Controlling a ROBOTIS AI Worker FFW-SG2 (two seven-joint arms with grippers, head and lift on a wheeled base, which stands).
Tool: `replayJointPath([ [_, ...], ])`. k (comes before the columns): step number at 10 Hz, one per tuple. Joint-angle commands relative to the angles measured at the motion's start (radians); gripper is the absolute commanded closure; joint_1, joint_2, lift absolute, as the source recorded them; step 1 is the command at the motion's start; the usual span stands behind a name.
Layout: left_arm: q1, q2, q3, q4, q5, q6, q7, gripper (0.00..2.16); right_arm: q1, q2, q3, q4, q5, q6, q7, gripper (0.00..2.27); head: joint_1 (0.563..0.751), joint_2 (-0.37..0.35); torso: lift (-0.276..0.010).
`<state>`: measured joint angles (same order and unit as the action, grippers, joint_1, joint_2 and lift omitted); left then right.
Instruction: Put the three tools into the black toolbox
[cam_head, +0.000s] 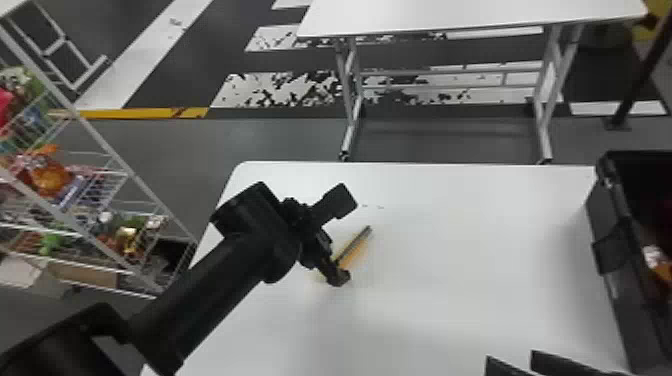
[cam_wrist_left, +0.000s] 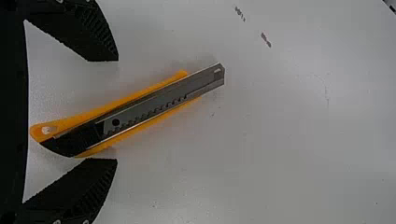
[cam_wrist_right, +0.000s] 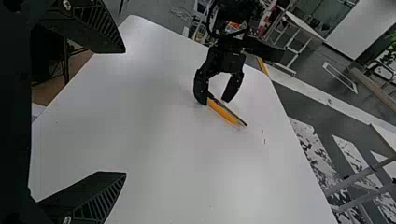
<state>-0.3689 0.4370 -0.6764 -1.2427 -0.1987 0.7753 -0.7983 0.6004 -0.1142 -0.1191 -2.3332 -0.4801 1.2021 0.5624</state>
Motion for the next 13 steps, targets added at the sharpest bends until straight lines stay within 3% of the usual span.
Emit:
replayJointPath([
  [1, 0.002, -0.012, -0.002, 0.000, -0.002, 0.025, 0.001, 0.08, 0.009, -0.002, -0.014, 0.000, -0.012, 0.003, 0.002, 0.06, 0.695, 0.204, -0.051],
  [4, 0.015, -0.018, -0.006, -0.009, -0.018, 0.108, 0.010, 0.08, 0.025, -0.007, -0.034, -0.023, -0.034, 0.003, 0.007, 0.06, 0.695, 0.201, -0.051],
  [5, 0.021, -0.018, -0.009, -0.018, -0.024, 0.138, 0.010, 0.23, 0.033, -0.007, -0.040, -0.029, -0.037, 0.003, 0.007, 0.06, 0.695, 0.206, -0.051],
  [7, 0.027, -0.015, -0.009, -0.044, -0.028, 0.190, 0.008, 0.27, 0.047, -0.007, -0.050, -0.043, -0.038, 0.003, 0.007, 0.06, 0.695, 0.215, -0.051],
  [10, 0.061, -0.006, -0.008, -0.084, -0.048, 0.230, 0.022, 0.88, 0.059, -0.007, -0.059, -0.054, -0.043, 0.003, 0.010, 0.06, 0.695, 0.227, -0.051],
  [12, 0.073, 0.002, 0.001, -0.124, -0.056, 0.286, 0.022, 0.95, 0.067, -0.007, -0.059, -0.054, -0.049, 0.000, 0.017, 0.06, 0.695, 0.240, -0.051],
  [13, 0.079, 0.002, 0.003, -0.135, -0.058, 0.313, 0.025, 1.40, 0.073, -0.007, -0.065, -0.054, -0.057, 0.000, 0.025, 0.06, 0.695, 0.244, -0.051],
])
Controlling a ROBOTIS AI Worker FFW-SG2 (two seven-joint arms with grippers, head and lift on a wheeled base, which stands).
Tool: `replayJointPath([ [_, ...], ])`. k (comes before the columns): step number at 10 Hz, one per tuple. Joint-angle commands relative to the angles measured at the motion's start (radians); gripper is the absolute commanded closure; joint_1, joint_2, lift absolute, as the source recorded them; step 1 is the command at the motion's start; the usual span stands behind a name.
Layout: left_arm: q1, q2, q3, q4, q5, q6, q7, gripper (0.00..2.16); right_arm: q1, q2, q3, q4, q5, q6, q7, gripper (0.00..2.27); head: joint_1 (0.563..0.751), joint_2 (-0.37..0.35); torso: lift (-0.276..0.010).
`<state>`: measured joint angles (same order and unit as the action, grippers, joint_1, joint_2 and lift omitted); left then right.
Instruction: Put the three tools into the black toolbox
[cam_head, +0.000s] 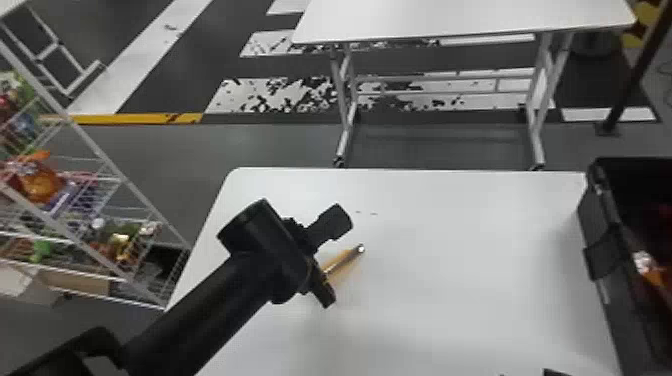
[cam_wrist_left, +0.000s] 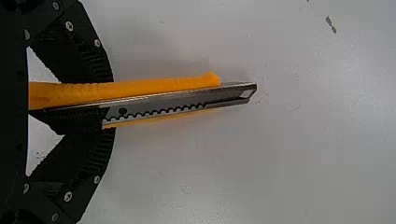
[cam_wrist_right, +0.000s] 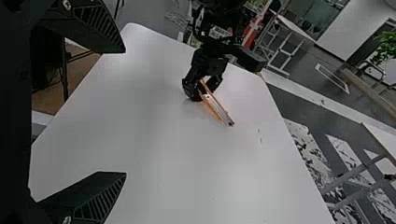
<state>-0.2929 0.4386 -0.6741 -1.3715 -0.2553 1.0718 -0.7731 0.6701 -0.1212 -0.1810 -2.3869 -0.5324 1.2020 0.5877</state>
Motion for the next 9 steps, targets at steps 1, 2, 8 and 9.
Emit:
replayJointPath([
  [1, 0.008, 0.002, 0.001, -0.014, -0.002, 0.035, 0.005, 1.68, 0.008, 0.002, -0.008, 0.000, -0.006, 0.000, 0.004, 0.06, 0.695, 0.254, -0.051],
  [2, 0.018, 0.002, -0.001, -0.024, -0.004, 0.081, 0.031, 2.09, 0.014, 0.002, -0.017, 0.000, -0.012, 0.000, 0.012, 0.06, 0.695, 0.261, -0.051],
  [8, 0.115, 0.028, 0.059, -0.103, 0.025, 0.142, 0.149, 2.14, 0.029, 0.003, -0.017, 0.000, -0.017, -0.009, 0.029, 0.06, 0.695, 0.327, -0.051],
  [9, 0.130, 0.026, 0.064, -0.103, 0.024, 0.139, 0.160, 2.13, 0.029, 0.003, -0.014, 0.000, -0.017, -0.009, 0.031, 0.06, 0.695, 0.340, -0.051],
])
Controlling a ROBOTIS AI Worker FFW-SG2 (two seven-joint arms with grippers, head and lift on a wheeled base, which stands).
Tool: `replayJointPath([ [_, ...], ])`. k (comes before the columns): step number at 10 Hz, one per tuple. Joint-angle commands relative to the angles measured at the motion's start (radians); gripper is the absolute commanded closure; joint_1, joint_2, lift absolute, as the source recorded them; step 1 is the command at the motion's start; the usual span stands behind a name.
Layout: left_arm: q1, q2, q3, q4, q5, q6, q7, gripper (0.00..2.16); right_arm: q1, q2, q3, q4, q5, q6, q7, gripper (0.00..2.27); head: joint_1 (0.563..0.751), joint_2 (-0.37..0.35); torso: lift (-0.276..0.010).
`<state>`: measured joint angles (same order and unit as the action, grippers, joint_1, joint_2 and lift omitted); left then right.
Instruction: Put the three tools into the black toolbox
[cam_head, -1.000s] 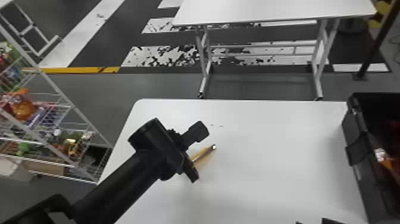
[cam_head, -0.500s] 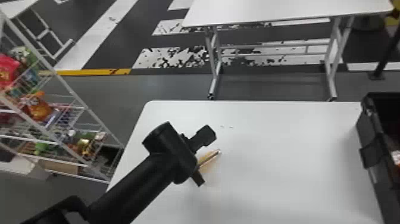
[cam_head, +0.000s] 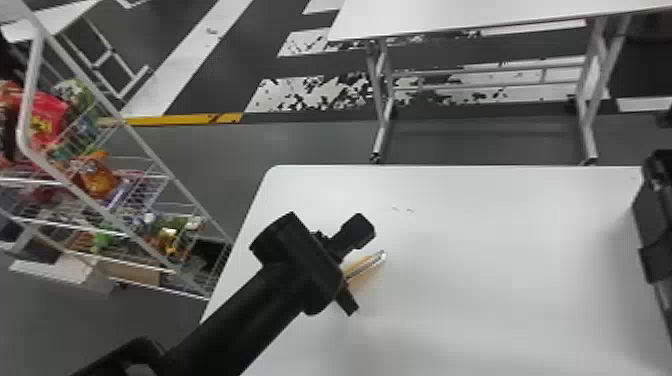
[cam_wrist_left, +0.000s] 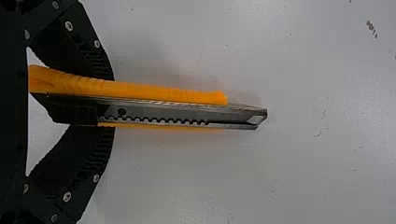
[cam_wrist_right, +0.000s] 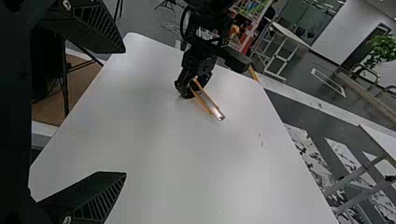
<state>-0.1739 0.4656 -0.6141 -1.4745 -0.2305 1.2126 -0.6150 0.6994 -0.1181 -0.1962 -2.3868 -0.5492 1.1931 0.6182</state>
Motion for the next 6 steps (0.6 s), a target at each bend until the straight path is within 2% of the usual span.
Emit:
replayJointPath([
  [1, 0.013, 0.001, 0.004, -0.001, -0.003, -0.001, 0.000, 1.58, 0.002, 0.000, 0.004, -0.002, 0.000, 0.000, 0.000, 0.06, 0.695, 0.350, -0.051],
  [2, 0.017, 0.005, 0.014, -0.013, -0.003, 0.005, -0.012, 0.61, 0.003, 0.000, 0.006, -0.008, 0.002, 0.000, 0.000, 0.06, 0.695, 0.350, -0.051],
  [3, 0.028, 0.016, 0.027, -0.029, -0.012, 0.005, -0.023, 0.00, 0.003, 0.000, 0.006, -0.011, 0.002, 0.000, 0.000, 0.06, 0.695, 0.350, -0.051],
  [4, 0.036, 0.018, 0.030, -0.041, -0.027, 0.011, -0.026, 0.00, 0.003, 0.000, 0.008, -0.011, 0.000, 0.000, 0.000, 0.06, 0.695, 0.350, -0.051],
  [6, 0.044, 0.036, 0.042, -0.093, -0.033, 0.106, -0.042, 0.01, 0.003, 0.001, 0.008, -0.011, 0.000, -0.003, 0.002, 0.06, 0.695, 0.350, -0.051],
])
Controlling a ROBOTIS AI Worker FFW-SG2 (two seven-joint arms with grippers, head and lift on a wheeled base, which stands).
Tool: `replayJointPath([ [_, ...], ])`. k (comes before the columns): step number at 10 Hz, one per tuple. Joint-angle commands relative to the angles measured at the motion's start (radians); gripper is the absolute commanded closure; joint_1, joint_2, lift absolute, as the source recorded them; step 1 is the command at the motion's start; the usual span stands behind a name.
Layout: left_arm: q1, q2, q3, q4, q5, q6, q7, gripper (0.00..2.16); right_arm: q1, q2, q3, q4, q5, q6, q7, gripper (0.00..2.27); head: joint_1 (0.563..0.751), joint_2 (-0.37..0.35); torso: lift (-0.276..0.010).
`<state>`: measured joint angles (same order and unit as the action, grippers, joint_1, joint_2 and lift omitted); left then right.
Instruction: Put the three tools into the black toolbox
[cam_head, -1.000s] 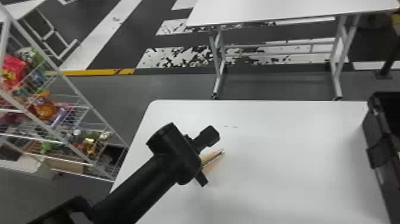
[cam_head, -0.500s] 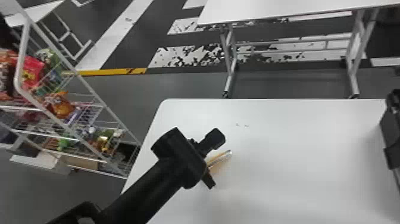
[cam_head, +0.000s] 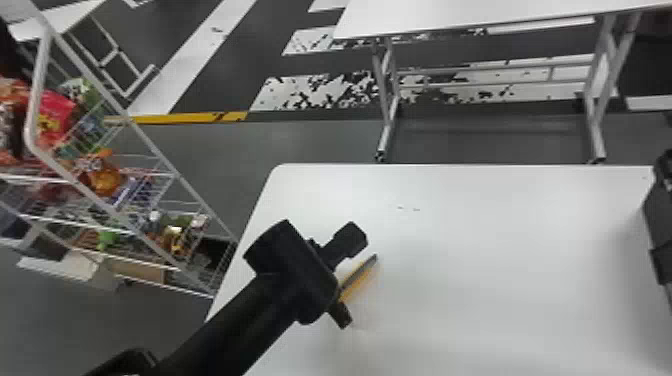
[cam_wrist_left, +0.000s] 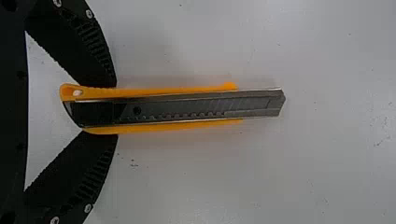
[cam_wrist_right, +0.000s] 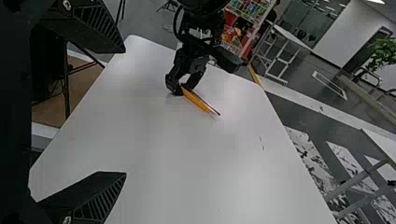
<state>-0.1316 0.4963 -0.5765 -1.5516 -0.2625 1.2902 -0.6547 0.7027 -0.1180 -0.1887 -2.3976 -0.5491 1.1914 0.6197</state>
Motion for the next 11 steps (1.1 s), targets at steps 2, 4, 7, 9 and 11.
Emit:
replayJointPath([
  [2, 0.035, 0.024, 0.089, -0.151, 0.008, 0.130, -0.046, 0.01, -0.005, 0.001, 0.002, 0.001, 0.003, -0.002, -0.002, 0.06, 0.695, 0.350, -0.051],
  [4, 0.046, 0.028, 0.147, -0.235, 0.016, 0.219, -0.088, 0.01, -0.012, 0.001, 0.008, 0.001, 0.008, -0.002, -0.003, 0.06, 0.695, 0.350, -0.051],
  [7, -0.014, 0.011, 0.172, -0.174, 0.023, 0.133, -0.157, 0.02, -0.008, 0.001, 0.008, 0.001, 0.009, -0.002, -0.002, 0.06, 0.695, 0.350, -0.051],
  [9, -0.115, -0.027, 0.135, -0.031, 0.017, 0.028, -0.207, 0.07, 0.009, 0.000, -0.008, 0.000, 0.003, 0.001, 0.008, 0.06, 0.695, 0.350, -0.051],
  [11, -0.184, -0.056, 0.066, 0.033, 0.006, 0.007, -0.246, 0.08, 0.018, 0.000, -0.023, -0.002, 0.001, -0.002, 0.008, 0.06, 0.695, 0.299, -0.051],
])
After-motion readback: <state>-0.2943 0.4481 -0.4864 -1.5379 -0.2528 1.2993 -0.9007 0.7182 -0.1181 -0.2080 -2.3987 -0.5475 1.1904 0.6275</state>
